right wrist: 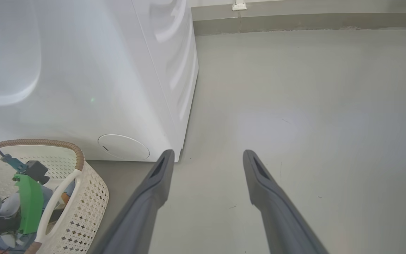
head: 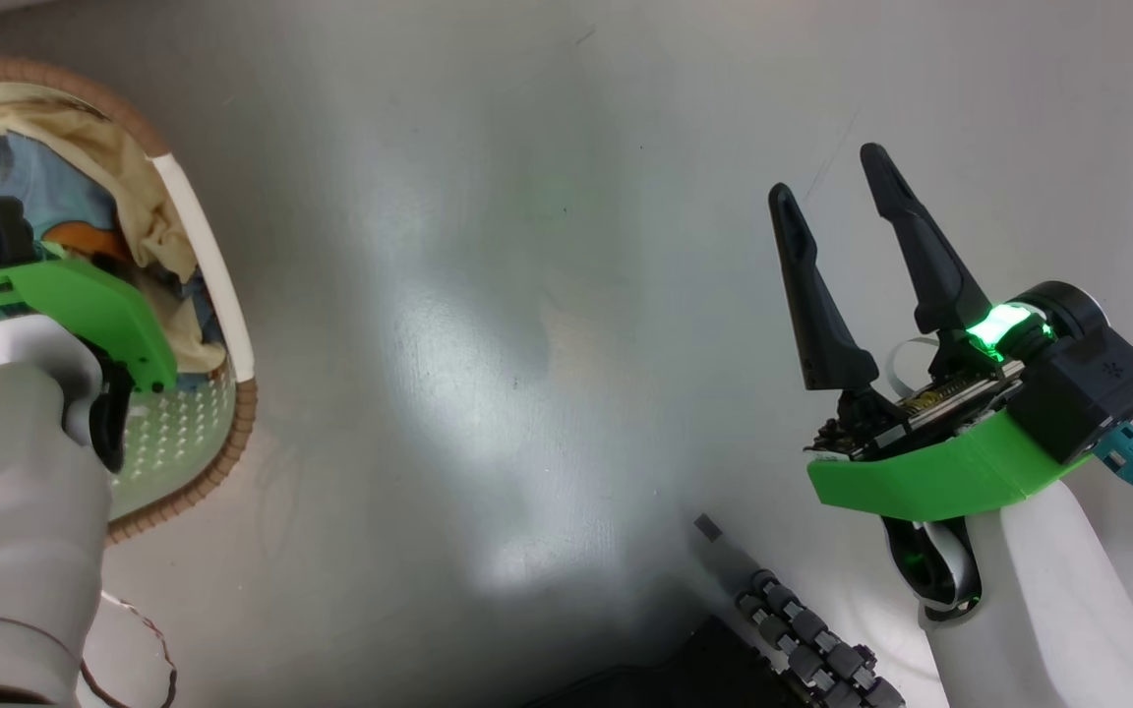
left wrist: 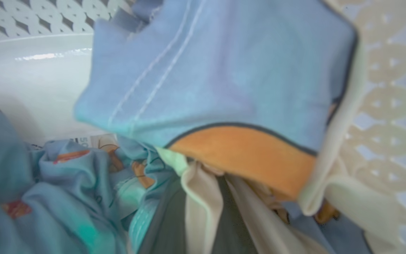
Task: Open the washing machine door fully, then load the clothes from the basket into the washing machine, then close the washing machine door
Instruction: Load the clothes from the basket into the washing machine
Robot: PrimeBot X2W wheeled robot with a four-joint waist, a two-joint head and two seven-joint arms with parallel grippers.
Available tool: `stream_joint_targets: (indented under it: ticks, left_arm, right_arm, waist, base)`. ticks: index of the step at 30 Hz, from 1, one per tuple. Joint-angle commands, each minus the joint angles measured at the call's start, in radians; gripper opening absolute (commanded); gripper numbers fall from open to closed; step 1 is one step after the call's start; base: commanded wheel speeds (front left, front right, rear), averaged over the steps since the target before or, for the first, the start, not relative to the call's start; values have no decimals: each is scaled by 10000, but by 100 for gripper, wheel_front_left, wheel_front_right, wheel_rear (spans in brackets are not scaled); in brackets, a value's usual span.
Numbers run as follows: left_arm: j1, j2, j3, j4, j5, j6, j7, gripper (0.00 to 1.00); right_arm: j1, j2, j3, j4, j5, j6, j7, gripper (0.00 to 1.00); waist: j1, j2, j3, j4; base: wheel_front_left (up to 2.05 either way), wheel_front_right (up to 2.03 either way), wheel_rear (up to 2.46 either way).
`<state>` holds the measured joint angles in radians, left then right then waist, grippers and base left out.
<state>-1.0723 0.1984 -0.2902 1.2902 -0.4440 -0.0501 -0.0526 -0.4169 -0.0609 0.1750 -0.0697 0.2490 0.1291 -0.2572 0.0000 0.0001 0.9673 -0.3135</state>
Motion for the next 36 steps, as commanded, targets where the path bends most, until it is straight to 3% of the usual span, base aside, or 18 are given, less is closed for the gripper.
stream_joint_targets:
  ticks: [1,10,17,27,30,36]
  left_arm:
    - [237,310,136,-19,-113,73,45,0]
    - [420,117,-55,-6,-110,78,-86,0]
    - [805,-107,-174,-2,-120,17,-931,0]
    - [1743,-477,-164,-287,-166,273,-2037,0]
    - [2192,-546,40,-976,-218,435,-2082,0]
    - [3957,-634,674,-3613,219,758,-2089,0]
  right_arm:
    - [229,46,165,-180,52,16,-45,100]
    - [231,54,-1,-174,-37,16,-45,100]
    - [374,-94,-109,-124,-177,16,-45,100]
    - [868,-451,-310,91,-371,16,-45,100]
    - [1088,-562,-392,184,-428,16,-45,100]
    - [1623,-739,-635,390,-501,16,-45,100]
  waist:
    - [0,-1,-9,5]
    - [0,-1,-244,355]
    - [0,-1,-832,785]
    - [0,-1,-2245,1589]
    - [0,-1,-2711,1881]
    - [0,-1,-3803,2517]
  base:
    - [0,0,0]
    - [0,0,0]
    - [0,0,0]
    - [0,0,0]
    - [0,0,0]
    - [0,0,0]
